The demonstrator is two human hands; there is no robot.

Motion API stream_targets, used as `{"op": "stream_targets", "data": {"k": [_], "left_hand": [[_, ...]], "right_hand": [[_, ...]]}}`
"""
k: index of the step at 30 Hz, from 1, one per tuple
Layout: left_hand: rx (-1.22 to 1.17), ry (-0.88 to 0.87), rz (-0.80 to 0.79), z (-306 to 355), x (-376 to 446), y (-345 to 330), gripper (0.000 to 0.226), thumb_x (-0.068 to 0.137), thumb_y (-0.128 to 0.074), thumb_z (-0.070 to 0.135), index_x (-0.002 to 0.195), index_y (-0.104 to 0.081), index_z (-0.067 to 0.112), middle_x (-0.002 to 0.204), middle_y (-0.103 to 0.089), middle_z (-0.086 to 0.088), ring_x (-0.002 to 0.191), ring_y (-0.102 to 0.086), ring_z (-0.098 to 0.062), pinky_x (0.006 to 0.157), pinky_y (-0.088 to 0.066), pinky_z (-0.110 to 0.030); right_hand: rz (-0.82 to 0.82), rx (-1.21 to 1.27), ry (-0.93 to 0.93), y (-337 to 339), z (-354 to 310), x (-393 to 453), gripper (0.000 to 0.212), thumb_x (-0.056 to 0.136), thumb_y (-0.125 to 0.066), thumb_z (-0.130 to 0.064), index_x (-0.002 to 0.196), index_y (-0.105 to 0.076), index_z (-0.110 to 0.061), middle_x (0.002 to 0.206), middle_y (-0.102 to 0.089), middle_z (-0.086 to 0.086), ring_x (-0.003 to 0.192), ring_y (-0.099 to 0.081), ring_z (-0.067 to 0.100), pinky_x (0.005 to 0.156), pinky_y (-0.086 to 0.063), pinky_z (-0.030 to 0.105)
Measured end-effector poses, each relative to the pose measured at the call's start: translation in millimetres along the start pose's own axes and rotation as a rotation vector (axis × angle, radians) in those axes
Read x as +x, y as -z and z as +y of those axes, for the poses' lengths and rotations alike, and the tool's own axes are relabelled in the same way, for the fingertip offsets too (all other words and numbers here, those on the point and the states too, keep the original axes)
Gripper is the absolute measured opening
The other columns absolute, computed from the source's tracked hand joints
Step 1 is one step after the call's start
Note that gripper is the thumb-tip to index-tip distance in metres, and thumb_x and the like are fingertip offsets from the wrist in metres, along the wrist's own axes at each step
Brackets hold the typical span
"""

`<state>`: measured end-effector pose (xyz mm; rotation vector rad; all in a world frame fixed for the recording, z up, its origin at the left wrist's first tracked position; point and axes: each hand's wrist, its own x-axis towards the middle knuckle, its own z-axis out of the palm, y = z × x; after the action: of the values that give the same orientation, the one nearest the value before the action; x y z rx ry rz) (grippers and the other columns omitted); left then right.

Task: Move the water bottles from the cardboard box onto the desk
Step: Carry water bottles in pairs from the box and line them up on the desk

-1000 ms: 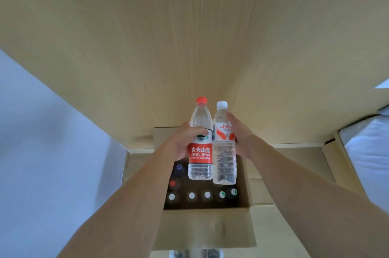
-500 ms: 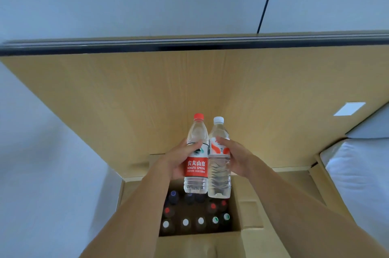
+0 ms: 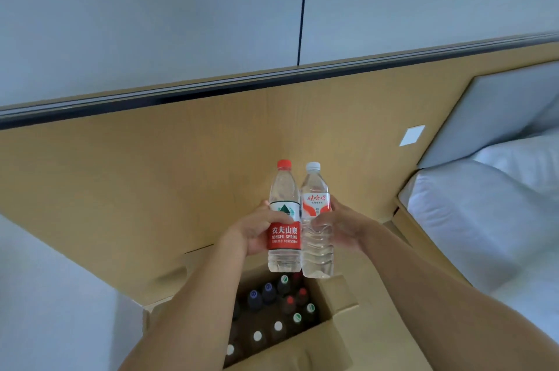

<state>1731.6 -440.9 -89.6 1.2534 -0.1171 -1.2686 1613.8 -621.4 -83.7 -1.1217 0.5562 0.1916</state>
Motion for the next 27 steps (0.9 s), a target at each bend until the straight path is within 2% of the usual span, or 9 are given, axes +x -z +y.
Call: {"op": "stream_targets", "data": {"k": [2, 5, 10, 12, 14, 18, 23, 25, 27], "left_hand": [[0.026, -0.002, -0.047, 0, -2, -4, 0.070, 0.081, -0.070, -0.010, 0.139, -0.039, 0.015, 0.125, -0.063, -0.027, 0.097, -0.070, -0.039, 0.083, -0.058, -0.054], [0.040, 0.005, -0.120, -4, -2, -12, 0.073, 0.079, -0.073, -0.007, 0.139, -0.042, 0.021, 0.124, -0.064, -0.025, 0.100, -0.070, -0.041, 0.085, -0.057, -0.057], [0.134, 0.021, -0.260, -14, 3, -45, 0.078, 0.080, -0.076, -0.003, 0.145, -0.041, 0.023, 0.129, -0.062, -0.025, 0.114, -0.064, -0.045, 0.098, -0.049, -0.064], [0.186, 0.038, -0.330, -20, 4, -63, 0.077, 0.081, -0.076, 0.000, 0.146, -0.041, 0.021, 0.130, -0.062, -0.024, 0.115, -0.064, -0.044, 0.098, -0.049, -0.064], [0.240, 0.070, -0.409, -33, 3, -86, 0.076, 0.081, -0.076, 0.001, 0.145, -0.041, 0.021, 0.131, -0.062, -0.024, 0.115, -0.064, -0.044, 0.099, -0.049, -0.064], [0.309, 0.114, -0.521, -72, -2, -140, 0.068, 0.084, -0.073, 0.000, 0.142, -0.044, 0.019, 0.129, -0.064, -0.021, 0.113, -0.066, -0.040, 0.094, -0.054, -0.057], [0.460, 0.174, -0.695, -134, -24, -216, 0.060, 0.086, -0.071, 0.004, 0.140, -0.047, 0.014, 0.130, -0.063, -0.021, 0.109, -0.066, -0.038, 0.095, -0.053, -0.057], [0.512, 0.227, -0.776, -164, -37, -245, 0.061, 0.086, -0.070, -0.001, 0.141, -0.046, 0.012, 0.131, -0.062, -0.024, 0.111, -0.065, -0.041, 0.098, -0.050, -0.060], [0.566, 0.267, -0.817, -190, -51, -269, 0.064, 0.084, -0.069, -0.008, 0.140, -0.046, 0.013, 0.130, -0.063, -0.025, 0.116, -0.063, -0.045, 0.100, -0.048, -0.064]], "right_hand": [[0.051, 0.033, 0.053, 1, 9, -13, 0.083, 0.071, -0.067, 0.021, 0.139, -0.047, -0.020, 0.139, -0.052, 0.030, 0.125, -0.054, 0.049, 0.108, -0.037, 0.068], [0.139, 0.073, 0.115, 4, 24, -37, 0.074, 0.073, -0.069, 0.017, 0.139, -0.049, -0.011, 0.136, -0.056, 0.029, 0.124, -0.055, 0.049, 0.107, -0.039, 0.065], [0.344, 0.115, 0.173, 13, 48, -87, 0.049, 0.078, -0.073, 0.007, 0.124, -0.060, -0.006, 0.116, -0.070, 0.017, 0.106, -0.068, 0.032, 0.091, -0.055, 0.046], [0.420, 0.140, 0.195, 18, 59, -111, 0.050, 0.078, -0.074, 0.005, 0.126, -0.061, -0.006, 0.117, -0.070, 0.018, 0.106, -0.069, 0.031, 0.090, -0.056, 0.045], [0.482, 0.150, 0.233, 27, 75, -139, 0.055, 0.077, -0.077, 0.002, 0.129, -0.060, -0.005, 0.124, -0.066, 0.021, 0.111, -0.065, 0.034, 0.099, -0.052, 0.049], [0.615, 0.193, 0.280, 40, 112, -205, 0.062, 0.065, -0.085, -0.011, 0.123, -0.064, -0.008, 0.107, -0.069, 0.013, 0.104, -0.061, 0.032, 0.101, -0.046, 0.056], [0.769, 0.298, 0.330, 51, 172, -297, 0.058, 0.071, -0.084, -0.010, 0.125, -0.063, -0.009, 0.111, -0.066, 0.012, 0.106, -0.060, 0.030, 0.106, -0.042, 0.058], [0.838, 0.361, 0.349, 54, 201, -337, 0.060, 0.069, -0.084, -0.011, 0.125, -0.063, -0.010, 0.107, -0.069, 0.010, 0.101, -0.066, 0.027, 0.101, -0.048, 0.055], [0.875, 0.406, 0.358, 51, 228, -369, 0.054, 0.070, -0.082, -0.011, 0.121, -0.063, -0.011, 0.099, -0.069, 0.010, 0.091, -0.071, 0.025, 0.085, -0.055, 0.049]]}}
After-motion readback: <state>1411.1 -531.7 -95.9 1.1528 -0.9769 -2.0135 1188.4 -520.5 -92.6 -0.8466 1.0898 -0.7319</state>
